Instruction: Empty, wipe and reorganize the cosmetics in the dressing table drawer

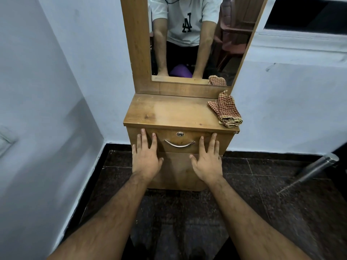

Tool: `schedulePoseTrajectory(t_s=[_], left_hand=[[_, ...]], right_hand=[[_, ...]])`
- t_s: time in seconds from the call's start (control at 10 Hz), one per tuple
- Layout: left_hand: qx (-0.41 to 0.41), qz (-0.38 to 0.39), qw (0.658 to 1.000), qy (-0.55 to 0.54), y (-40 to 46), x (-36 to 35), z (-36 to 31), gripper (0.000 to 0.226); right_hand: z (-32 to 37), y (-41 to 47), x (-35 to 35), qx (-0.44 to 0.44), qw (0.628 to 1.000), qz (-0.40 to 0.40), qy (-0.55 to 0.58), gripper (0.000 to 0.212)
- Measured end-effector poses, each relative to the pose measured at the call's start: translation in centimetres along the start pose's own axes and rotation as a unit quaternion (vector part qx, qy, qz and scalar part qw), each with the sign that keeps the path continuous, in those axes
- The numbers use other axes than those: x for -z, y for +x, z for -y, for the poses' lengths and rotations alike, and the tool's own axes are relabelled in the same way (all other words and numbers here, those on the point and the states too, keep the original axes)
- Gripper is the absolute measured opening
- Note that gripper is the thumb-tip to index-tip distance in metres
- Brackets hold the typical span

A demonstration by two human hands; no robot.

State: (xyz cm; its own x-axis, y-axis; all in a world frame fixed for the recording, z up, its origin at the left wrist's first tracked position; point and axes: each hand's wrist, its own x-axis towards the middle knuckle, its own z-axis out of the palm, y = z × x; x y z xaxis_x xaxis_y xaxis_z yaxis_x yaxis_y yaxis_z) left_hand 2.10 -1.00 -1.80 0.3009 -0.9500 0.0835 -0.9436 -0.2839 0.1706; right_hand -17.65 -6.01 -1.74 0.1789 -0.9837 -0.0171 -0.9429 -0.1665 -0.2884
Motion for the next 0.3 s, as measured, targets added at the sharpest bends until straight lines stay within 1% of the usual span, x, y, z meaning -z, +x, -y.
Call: schedulePoseTrajectory(t_s=[0.1,0.2,0.3], left_hand=[[-0.032,-0.011,0.999,0.0,-1.0,1.1,0.0,0.09],[-0.069,-0.021,0.997,-0.01,-2.3,2.8,-0.1,0.084],[-0.096,-0.035,0.995,-0.003,-3.6,5.1,0.0,0.08]], right_hand=[[0.0,-0.9,1.3,0.005,1.0,0.001,-0.015,0.077],[0.1,-2.1,2.8,0.031,0.999,-0.027,-0.022,0.072],[0.5,-3.4,5.1,0.051,0.998,-0.044,-0.013,0.075]])
